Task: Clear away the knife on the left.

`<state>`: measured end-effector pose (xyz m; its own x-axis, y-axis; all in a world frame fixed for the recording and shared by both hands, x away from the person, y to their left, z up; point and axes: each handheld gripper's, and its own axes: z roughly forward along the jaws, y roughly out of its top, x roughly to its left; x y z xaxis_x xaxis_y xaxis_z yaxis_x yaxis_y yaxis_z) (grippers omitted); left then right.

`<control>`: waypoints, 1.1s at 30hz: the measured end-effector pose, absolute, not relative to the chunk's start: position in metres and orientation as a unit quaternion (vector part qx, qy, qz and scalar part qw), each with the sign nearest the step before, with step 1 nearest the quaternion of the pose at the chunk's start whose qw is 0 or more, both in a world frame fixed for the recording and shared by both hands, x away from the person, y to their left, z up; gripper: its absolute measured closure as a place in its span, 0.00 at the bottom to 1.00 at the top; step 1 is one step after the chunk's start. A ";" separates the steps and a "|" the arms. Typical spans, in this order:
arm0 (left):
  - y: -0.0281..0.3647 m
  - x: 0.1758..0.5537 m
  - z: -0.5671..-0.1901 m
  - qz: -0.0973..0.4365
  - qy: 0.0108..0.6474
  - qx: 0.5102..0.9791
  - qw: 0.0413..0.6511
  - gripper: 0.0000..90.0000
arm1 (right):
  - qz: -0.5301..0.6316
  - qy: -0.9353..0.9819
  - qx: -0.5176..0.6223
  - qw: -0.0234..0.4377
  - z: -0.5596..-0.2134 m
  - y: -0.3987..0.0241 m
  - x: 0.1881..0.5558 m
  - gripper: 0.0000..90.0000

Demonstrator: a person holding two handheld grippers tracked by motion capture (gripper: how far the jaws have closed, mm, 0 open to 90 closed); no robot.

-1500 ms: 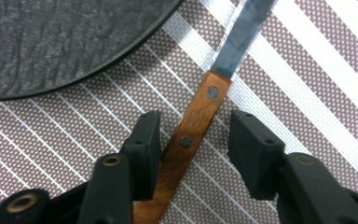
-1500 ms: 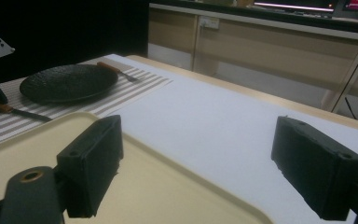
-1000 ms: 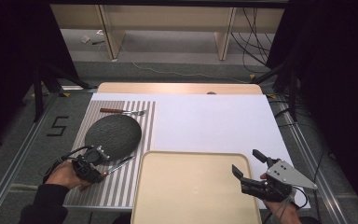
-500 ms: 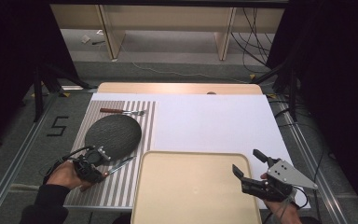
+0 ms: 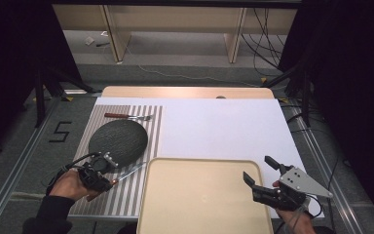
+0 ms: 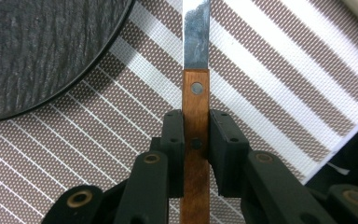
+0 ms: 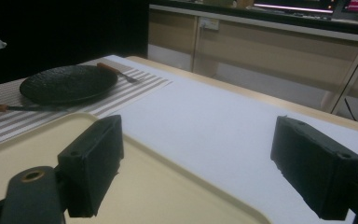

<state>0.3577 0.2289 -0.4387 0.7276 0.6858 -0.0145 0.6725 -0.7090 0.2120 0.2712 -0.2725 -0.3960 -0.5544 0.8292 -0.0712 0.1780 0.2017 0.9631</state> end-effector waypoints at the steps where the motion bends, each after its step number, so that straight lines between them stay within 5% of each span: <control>1: 0.228 0.357 -0.437 0.035 0.370 0.923 0.103 0.85 | 0.523 0.710 0.355 0.311 -0.396 -0.273 0.271 0.20; 13: 0.218 0.352 -0.422 0.033 0.394 0.907 0.144 0.85 | 0.522 0.710 0.355 0.311 -0.396 -0.272 0.271 0.20; 33: 0.149 0.329 -0.407 0.017 0.333 0.926 0.178 0.85 | 0.523 0.710 0.354 0.311 -0.396 -0.272 0.271 0.20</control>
